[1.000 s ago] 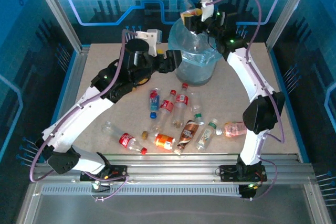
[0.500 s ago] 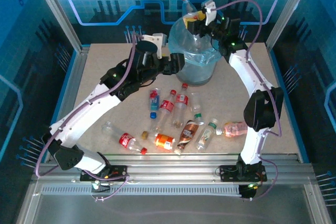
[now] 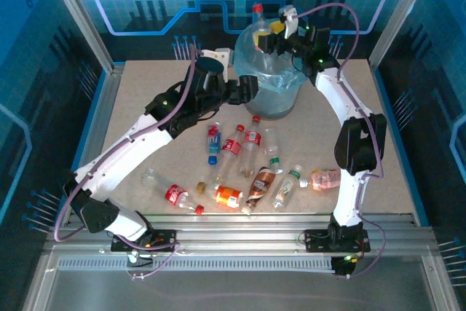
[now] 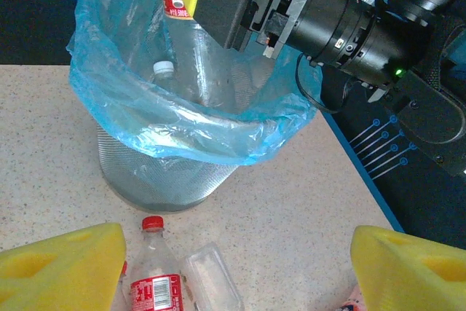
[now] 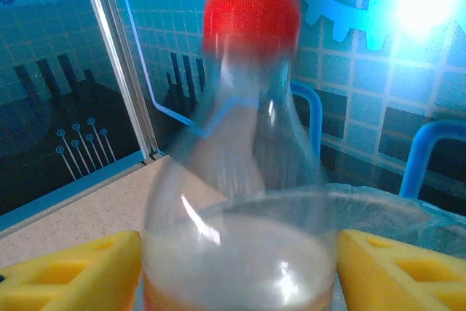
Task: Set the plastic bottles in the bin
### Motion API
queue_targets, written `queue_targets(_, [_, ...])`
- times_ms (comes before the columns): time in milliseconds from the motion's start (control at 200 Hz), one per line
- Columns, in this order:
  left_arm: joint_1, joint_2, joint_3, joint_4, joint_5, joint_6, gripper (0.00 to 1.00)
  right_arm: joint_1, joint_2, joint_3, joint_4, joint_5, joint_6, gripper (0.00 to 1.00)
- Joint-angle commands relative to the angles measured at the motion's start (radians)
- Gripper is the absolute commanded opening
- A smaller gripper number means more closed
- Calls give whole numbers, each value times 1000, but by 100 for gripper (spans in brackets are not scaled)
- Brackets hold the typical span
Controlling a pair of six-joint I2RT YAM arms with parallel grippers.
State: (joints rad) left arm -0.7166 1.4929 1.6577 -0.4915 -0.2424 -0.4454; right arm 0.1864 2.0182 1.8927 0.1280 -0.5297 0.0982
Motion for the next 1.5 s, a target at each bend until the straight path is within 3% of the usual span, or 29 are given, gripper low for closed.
queue_targets(0, [-7, 1, 22, -3, -26, 12, 83, -15, 7, 56, 25, -25, 10, 71])
queue_targets(620, [-7, -7, 2, -2, -46, 24, 84, -10, -11, 99, -54, -38, -3, 70])
queue_targets(750, [-6, -18, -9, -8, -47, 28, 85, 15, -24, 193, -229, 30, -29, 70])
queue_targets(905, [-3, -60, -44, -31, -89, 62, 86, 85, 6, 471, -591, 151, -69, 73])
queue_targets(1075, [-1, -171, -146, -74, -185, 82, 86, 174, 37, 678, -837, 152, -33, 74])
queue_targets(1181, [0, -284, -265, -119, -249, 93, 89, 244, -16, 602, -876, 142, -32, 73])
queue_targets(1276, [30, -426, -434, -152, -331, 56, 90, 308, -108, 386, -805, 125, -13, 73])
queue_targets(1496, [230, -771, -698, -291, -271, -199, 90, 492, -239, 51, -672, 184, -52, 74])
